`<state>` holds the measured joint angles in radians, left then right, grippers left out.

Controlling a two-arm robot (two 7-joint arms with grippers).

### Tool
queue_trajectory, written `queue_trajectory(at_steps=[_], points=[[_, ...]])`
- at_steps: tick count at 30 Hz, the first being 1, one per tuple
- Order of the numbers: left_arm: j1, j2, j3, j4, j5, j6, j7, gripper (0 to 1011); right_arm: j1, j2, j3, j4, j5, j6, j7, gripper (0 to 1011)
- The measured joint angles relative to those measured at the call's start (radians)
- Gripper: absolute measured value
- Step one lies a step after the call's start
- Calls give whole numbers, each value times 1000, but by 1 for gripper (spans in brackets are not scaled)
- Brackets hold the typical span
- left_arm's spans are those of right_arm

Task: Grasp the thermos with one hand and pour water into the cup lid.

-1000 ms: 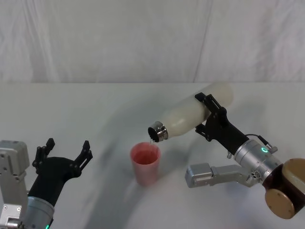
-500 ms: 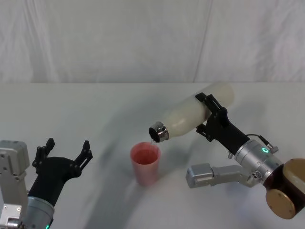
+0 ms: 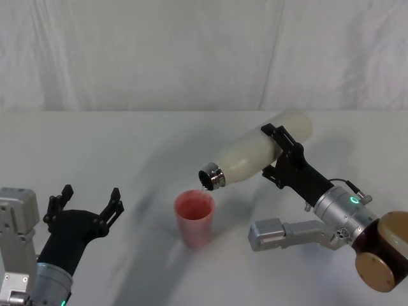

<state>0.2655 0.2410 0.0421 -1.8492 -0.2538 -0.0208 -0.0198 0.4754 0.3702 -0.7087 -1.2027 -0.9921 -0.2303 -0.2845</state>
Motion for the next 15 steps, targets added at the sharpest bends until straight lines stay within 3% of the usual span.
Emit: queue_trajectory(at_steps=[15], points=[[0, 0, 0, 0, 0, 0, 0, 1001, 5, -3, -2, 7, 2, -3, 0, 952]])
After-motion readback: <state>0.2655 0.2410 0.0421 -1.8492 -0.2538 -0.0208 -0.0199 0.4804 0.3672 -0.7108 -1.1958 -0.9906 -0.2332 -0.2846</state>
